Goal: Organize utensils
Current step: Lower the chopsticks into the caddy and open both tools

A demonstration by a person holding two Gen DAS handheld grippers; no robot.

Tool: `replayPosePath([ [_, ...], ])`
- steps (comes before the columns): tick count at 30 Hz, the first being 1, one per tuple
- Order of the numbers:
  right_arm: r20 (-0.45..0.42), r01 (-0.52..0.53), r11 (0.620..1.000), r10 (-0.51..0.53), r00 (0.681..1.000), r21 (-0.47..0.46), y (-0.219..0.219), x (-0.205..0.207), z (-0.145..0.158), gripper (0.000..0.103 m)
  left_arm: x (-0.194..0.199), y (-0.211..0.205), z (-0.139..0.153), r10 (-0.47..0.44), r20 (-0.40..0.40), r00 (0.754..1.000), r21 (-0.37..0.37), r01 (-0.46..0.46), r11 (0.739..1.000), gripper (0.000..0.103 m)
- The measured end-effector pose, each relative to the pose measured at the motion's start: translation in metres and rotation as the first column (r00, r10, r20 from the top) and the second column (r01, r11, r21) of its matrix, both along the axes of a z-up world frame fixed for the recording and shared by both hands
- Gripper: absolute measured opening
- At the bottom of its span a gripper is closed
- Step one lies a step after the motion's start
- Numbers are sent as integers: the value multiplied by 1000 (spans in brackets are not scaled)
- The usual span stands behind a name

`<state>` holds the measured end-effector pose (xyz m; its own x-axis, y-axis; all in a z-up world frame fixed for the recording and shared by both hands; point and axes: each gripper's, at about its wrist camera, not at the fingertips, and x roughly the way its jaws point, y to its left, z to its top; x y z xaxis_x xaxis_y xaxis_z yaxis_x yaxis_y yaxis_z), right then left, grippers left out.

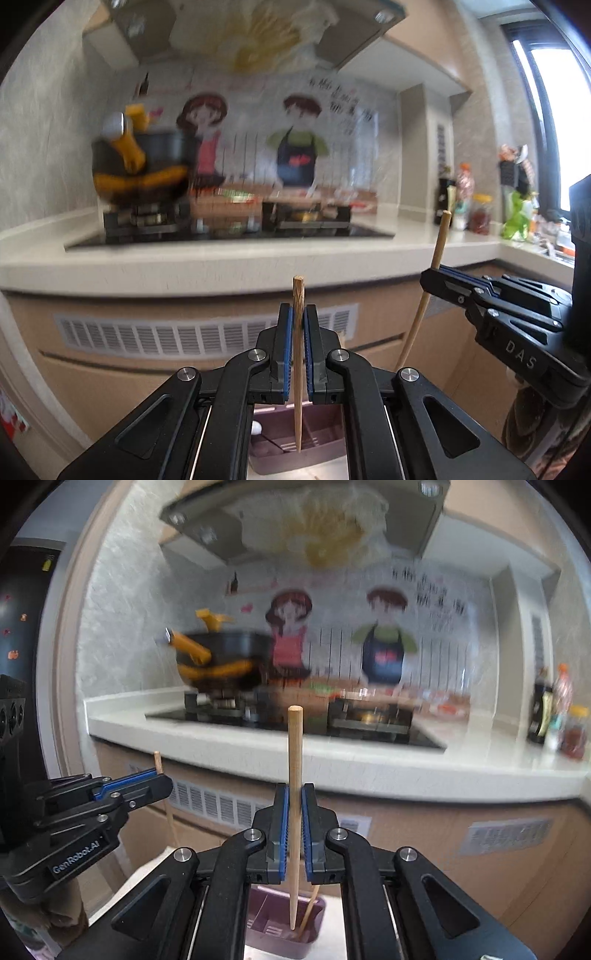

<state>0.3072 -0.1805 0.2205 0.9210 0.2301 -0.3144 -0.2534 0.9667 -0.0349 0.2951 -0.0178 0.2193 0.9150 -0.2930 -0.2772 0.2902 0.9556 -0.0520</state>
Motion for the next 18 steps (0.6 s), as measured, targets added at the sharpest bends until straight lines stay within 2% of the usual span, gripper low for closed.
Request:
replayPosePath([
  [6,-123,0,1000,-4,992,-30,8,44,-59,7,47,5,-50,0,-115,993,-28,-3,1000,6],
  [13,-239,-5,1000,3,971,-9,4,71,-104,7,72,1,-98,-7,-211,977,-37,-1,999,6],
  [18,-309,-21,1000,18,951,-7,3,76,-130,7,81,-4,-121,-34,-274,961,-42,23,999,8],
])
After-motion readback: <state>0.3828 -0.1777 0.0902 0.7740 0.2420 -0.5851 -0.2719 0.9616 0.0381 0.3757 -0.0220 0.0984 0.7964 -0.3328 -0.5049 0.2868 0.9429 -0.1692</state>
